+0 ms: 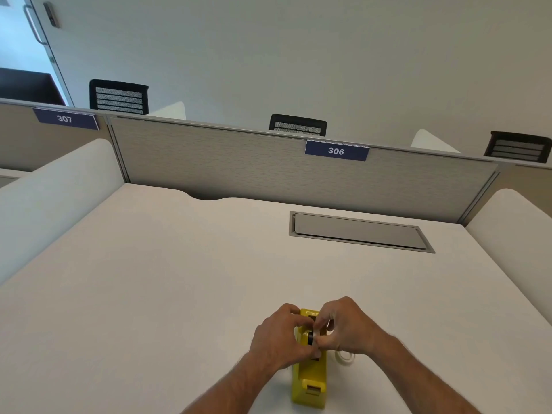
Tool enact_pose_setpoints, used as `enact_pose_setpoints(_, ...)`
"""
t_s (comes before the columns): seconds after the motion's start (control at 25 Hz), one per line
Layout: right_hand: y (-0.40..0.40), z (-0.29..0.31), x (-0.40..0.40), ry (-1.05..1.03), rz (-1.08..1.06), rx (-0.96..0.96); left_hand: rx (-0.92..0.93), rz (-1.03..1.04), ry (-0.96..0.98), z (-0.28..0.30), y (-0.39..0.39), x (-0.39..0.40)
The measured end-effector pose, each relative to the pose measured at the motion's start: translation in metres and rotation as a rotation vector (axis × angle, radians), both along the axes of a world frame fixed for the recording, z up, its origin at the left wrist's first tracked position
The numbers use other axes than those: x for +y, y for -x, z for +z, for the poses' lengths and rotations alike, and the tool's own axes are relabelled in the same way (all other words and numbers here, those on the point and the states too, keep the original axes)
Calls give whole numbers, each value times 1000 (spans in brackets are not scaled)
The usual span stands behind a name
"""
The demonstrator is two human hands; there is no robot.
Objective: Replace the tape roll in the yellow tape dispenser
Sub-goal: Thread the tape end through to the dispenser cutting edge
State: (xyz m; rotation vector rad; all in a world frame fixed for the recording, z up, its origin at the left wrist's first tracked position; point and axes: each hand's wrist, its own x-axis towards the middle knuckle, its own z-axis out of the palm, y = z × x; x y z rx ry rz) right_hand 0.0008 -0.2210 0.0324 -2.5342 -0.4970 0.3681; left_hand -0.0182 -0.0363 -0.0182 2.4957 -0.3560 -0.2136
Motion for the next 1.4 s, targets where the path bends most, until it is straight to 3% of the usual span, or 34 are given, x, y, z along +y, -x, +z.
enact_pose_setpoints(1.4, -11, 4, 4, 56, -14, 57, 13, 14, -14, 3, 1, -1)
